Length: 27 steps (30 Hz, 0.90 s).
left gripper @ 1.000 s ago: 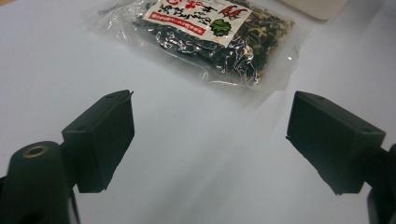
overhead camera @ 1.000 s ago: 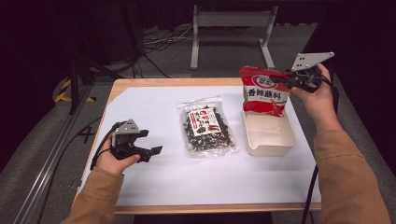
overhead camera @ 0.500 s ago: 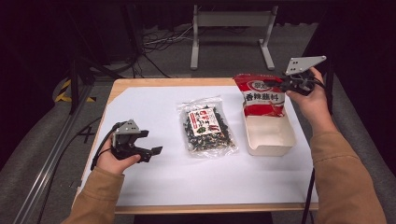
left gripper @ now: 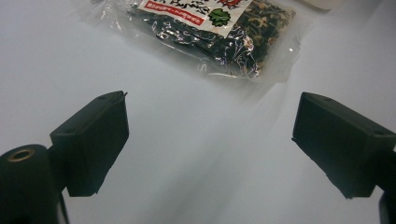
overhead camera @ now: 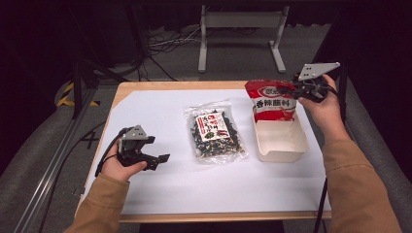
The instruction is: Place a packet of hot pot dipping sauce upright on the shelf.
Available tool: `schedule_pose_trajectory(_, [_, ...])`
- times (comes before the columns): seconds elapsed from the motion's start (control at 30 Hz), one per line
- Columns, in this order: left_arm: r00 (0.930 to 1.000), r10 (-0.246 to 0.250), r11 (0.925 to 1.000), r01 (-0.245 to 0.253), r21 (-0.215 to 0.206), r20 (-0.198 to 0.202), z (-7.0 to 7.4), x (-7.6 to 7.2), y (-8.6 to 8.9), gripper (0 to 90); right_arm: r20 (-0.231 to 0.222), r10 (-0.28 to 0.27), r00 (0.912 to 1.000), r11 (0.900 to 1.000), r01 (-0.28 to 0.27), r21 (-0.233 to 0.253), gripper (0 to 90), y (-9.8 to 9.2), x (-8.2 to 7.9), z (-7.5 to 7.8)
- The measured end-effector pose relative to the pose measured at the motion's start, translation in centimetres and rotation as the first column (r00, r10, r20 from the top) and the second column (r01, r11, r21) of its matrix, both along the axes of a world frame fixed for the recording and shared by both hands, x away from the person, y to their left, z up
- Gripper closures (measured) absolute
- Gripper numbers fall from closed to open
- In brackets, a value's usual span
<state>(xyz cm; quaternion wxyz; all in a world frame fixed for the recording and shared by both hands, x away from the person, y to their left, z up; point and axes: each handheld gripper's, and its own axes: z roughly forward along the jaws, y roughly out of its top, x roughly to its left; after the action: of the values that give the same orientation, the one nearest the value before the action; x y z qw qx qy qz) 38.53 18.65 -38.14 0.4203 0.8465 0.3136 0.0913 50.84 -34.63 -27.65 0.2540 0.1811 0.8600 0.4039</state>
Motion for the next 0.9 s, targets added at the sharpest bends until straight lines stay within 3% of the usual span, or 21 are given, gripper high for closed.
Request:
schedule_pose_trajectory(0.33, [0.9997, 0.019, 0.9998, -0.019, -0.003, -0.017, -0.1, 0.2, -0.1, 6.7, -0.044, -0.090, 0.9950, 0.996, 0.090, 0.004, 86.8, -1.3, -0.3, -0.4])
schedule_pose_trajectory(0.53, [0.9992, 0.032, 0.9995, -0.032, -0.002, -0.023, -0.2, 0.4, 0.0, 3.1, -0.049, -0.108, 0.9930, 0.994, 0.108, 0.006, 79.8, -1.3, -0.5, -0.5])
schedule_pose_trajectory(0.57, [0.9992, 0.033, 0.9994, -0.033, -0.006, -0.022, -0.3, 0.3, -0.1, 3.5, -0.041, -0.105, 0.9936, 0.994, 0.107, 0.025, 70.9, -1.3, -0.6, -0.5])
schedule_pose_trajectory(0.6, [0.9992, 0.033, 0.9994, -0.033, -0.006, -0.022, -0.3, 0.3, -0.1, 3.6, -0.041, -0.105, 0.9936, 0.994, 0.107, 0.025, 70.9, -1.3, -0.6, -0.5])
schedule_pose_trajectory(0.7, [0.9995, 0.027, 0.9996, -0.027, -0.005, -0.019, -0.4, 0.2, -0.3, 3.5, -0.050, -0.111, 0.9926, 0.990, 0.115, 0.082, 59.3, -1.4, -0.7, -0.5])
schedule_pose_trajectory(0.9, [0.9993, 0.036, 0.9991, -0.036, -0.021, -0.007, -0.5, 0.0, -0.3, 4.8, -0.040, -0.149, 0.9880, 0.980, 0.153, 0.130, 38.4, -1.4, -1.4, -0.3])
